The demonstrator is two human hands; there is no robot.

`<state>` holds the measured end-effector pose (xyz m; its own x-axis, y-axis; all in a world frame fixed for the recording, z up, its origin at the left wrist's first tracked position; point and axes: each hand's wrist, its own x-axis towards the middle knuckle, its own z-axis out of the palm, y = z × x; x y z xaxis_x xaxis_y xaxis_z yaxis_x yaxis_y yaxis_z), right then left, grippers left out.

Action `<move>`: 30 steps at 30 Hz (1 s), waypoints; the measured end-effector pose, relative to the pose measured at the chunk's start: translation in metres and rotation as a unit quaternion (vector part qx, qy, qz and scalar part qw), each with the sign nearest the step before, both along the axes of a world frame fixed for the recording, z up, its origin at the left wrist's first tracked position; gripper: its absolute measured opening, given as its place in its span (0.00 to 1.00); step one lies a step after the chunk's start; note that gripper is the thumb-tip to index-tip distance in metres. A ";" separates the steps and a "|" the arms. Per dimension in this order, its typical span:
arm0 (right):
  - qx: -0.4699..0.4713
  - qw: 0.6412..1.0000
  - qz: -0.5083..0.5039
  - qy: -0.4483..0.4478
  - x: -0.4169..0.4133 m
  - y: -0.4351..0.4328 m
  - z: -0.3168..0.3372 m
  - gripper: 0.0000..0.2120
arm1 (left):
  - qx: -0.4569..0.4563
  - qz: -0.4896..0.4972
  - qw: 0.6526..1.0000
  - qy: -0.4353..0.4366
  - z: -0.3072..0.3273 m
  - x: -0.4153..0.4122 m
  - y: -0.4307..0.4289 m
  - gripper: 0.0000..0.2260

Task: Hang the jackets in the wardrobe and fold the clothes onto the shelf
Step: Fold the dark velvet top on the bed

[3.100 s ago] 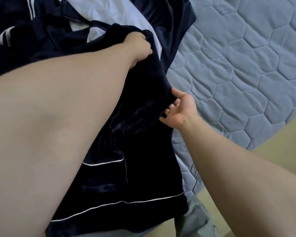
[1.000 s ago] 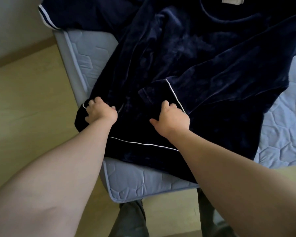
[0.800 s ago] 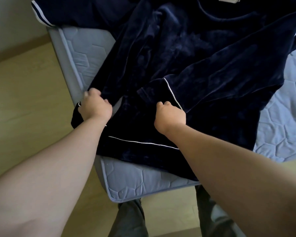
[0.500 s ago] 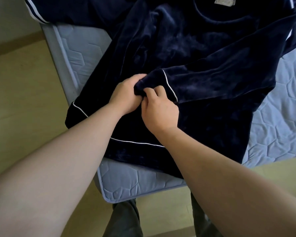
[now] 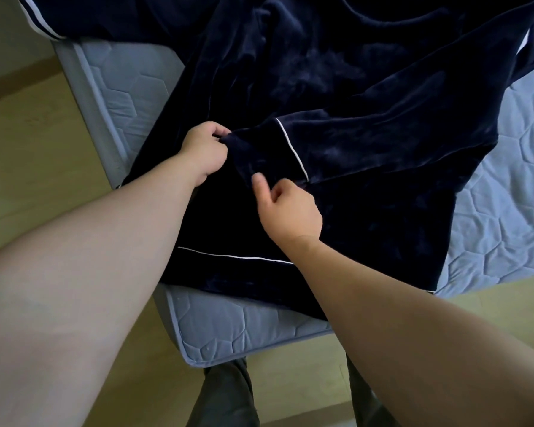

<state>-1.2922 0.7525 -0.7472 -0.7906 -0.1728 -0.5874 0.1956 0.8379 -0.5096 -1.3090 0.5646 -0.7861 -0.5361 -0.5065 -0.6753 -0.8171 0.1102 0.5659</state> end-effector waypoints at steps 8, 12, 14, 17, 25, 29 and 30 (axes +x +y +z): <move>-0.237 0.808 -0.439 -0.313 -0.007 0.011 -0.019 0.25 | 0.141 0.138 0.980 0.006 0.008 -0.006 0.008 0.17; -0.304 0.741 -0.442 -0.403 -0.008 0.017 -0.026 0.19 | 0.060 0.021 0.997 0.033 -0.002 0.001 0.013 0.10; -0.332 0.710 -0.436 -0.442 -0.003 0.017 -0.027 0.21 | -0.001 0.027 0.999 0.031 -0.003 0.006 0.013 0.07; -0.213 0.783 -0.379 -0.445 -0.001 0.009 -0.029 0.22 | -0.100 0.017 0.995 0.012 -0.002 0.010 0.010 0.10; 0.054 0.949 -0.027 -0.310 -0.020 -0.006 -0.026 0.28 | -0.399 0.048 0.908 -0.121 0.011 0.034 -0.012 0.27; -0.019 0.974 0.025 -0.225 -0.024 -0.016 -0.014 0.26 | -0.262 0.041 0.939 -0.219 0.010 0.046 -0.036 0.18; -0.048 0.975 0.031 -0.217 -0.023 -0.018 -0.009 0.26 | -0.271 0.046 0.941 -0.197 0.012 0.047 -0.040 0.15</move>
